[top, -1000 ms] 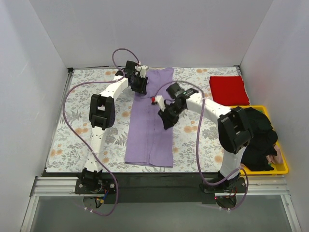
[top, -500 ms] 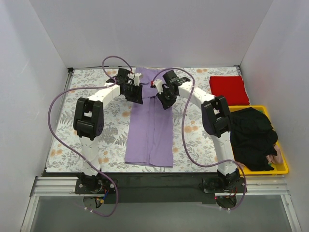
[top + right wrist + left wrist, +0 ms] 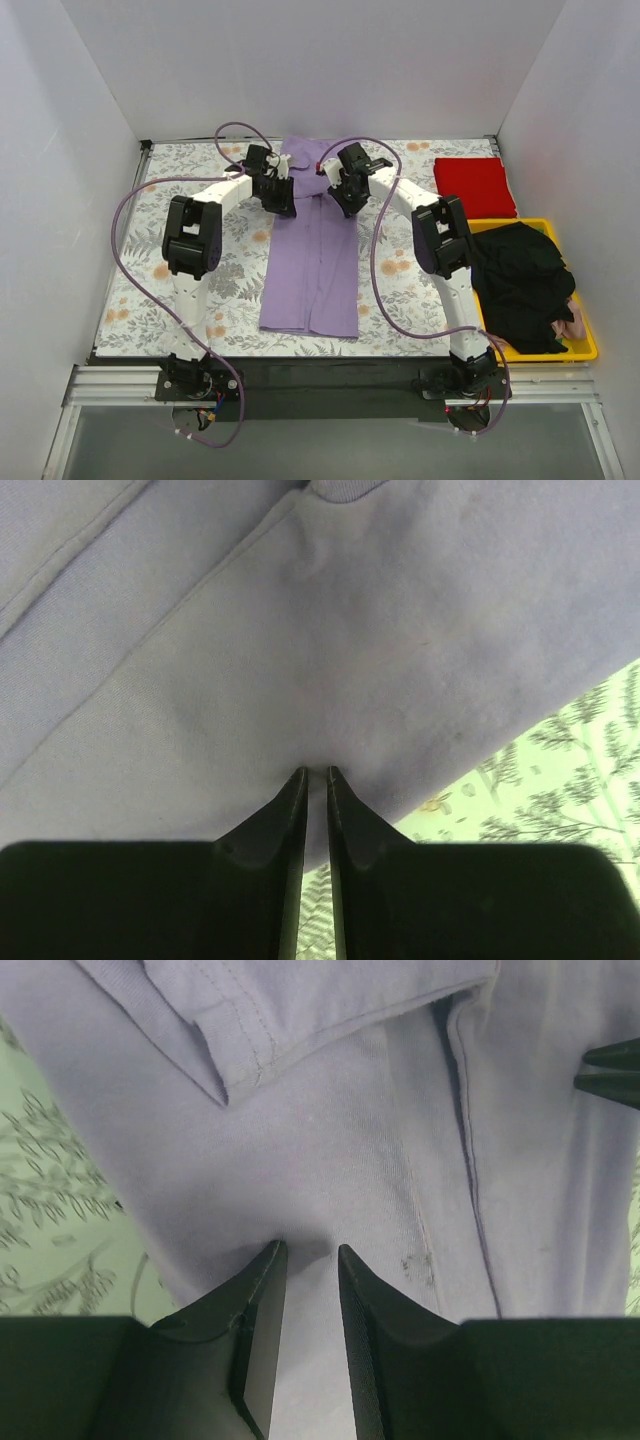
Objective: Fold and stack the t-shirts
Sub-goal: Fold the tshirt
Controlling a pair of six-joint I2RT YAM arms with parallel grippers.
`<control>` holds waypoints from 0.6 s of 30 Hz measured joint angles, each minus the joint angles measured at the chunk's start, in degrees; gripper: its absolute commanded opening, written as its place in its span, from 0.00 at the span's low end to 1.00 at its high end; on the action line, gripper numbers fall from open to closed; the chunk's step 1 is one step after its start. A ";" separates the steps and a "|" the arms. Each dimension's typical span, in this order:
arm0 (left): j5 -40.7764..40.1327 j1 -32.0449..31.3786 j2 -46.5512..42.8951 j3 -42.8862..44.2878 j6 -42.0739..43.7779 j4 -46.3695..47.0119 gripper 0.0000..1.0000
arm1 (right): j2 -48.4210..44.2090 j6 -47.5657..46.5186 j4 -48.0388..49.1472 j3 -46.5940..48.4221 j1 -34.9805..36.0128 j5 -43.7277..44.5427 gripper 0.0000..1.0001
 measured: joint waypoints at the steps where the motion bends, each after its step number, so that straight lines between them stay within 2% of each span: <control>1: 0.39 0.24 0.76 1.09 -0.44 0.02 0.27 | 0.50 0.00 0.17 0.76 -0.22 0.20 0.18; 9: 3.72 1.95 3.72 5.05 -2.64 0.42 0.29 | 3.26 -0.28 1.07 5.31 -1.51 1.07 0.22; 12: 4.98 2.01 3.80 5.27 -3.19 0.37 0.35 | 3.63 -0.72 1.11 6.19 -1.64 1.84 0.26; 14: 5.95 2.01 3.69 5.29 -3.02 0.35 0.45 | 3.54 -1.20 1.14 6.25 -1.68 2.08 0.32; 15: 6.78 2.03 3.52 5.29 -2.58 0.20 0.58 | 3.37 -1.36 1.09 6.23 -1.68 1.99 0.39; 16: 7.58 2.03 3.26 5.25 -1.88 -0.04 0.64 | 3.04 -1.46 1.01 6.16 -1.70 1.86 0.46; 17: 8.68 2.05 2.54 5.03 -1.29 -0.26 0.81 | 2.32 -1.60 0.96 5.97 -1.73 1.49 0.57; 18: 9.38 2.10 1.44 4.35 -0.44 -0.35 0.84 | 0.85 -1.79 1.07 4.96 -1.73 0.63 0.59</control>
